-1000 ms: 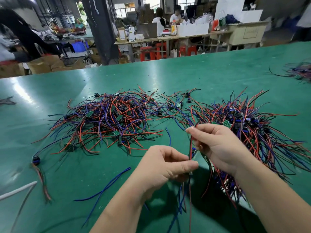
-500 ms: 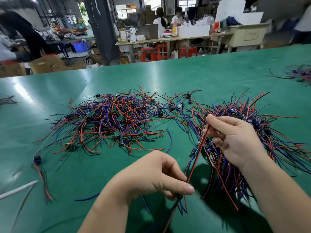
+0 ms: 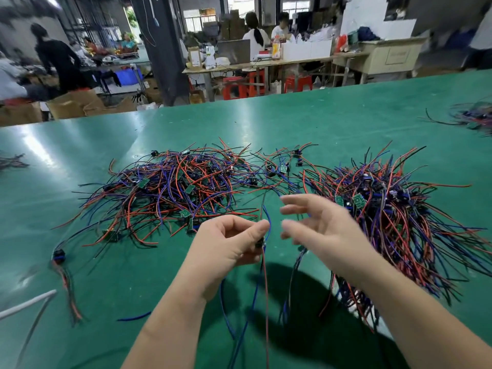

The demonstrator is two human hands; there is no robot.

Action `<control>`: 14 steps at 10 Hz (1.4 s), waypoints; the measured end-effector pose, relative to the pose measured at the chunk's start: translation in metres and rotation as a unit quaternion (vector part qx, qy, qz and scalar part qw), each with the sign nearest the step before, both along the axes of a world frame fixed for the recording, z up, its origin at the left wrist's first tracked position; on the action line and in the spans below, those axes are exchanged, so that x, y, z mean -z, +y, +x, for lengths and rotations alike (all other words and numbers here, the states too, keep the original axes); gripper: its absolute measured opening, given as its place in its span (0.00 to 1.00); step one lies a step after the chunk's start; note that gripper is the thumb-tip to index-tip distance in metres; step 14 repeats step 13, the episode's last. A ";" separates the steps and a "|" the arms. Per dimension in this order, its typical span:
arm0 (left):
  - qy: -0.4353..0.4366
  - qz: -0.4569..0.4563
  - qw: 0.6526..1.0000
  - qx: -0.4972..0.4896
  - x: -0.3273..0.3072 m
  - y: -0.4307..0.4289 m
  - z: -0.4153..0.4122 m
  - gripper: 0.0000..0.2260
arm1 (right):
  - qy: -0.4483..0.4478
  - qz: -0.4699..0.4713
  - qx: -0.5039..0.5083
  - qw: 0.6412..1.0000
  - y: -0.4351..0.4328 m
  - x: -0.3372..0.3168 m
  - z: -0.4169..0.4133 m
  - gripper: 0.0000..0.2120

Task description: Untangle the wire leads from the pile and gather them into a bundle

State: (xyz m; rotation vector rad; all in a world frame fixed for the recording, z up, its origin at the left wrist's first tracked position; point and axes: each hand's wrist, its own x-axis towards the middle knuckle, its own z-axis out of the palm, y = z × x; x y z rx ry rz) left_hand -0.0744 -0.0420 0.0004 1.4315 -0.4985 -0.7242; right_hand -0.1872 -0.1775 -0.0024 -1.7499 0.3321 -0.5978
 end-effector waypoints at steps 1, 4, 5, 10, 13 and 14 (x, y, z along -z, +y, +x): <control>-0.016 0.007 1.000 0.013 0.006 -0.003 -0.004 0.18 | 0.016 -0.092 -0.058 0.994 0.016 0.007 0.002 0.17; 0.025 0.008 1.000 0.004 0.000 -0.007 -0.007 0.23 | -0.060 -0.349 0.163 0.921 0.000 0.003 0.002 0.13; 0.020 0.024 0.999 -0.027 0.002 -0.009 -0.005 0.22 | 0.078 -0.395 0.222 0.888 -0.015 0.002 -0.003 0.16; -0.041 0.061 0.995 -0.071 0.008 -0.009 0.005 0.19 | 0.246 -0.432 0.040 0.867 -0.006 0.016 -0.001 0.16; -0.059 0.043 0.993 -0.092 0.002 -0.006 0.006 0.20 | 0.090 -0.346 0.100 0.929 -0.014 0.005 -0.003 0.08; -0.059 0.043 0.993 -0.092 0.002 -0.006 0.006 0.20 | 0.090 -0.346 0.100 0.929 -0.014 0.005 -0.003 0.08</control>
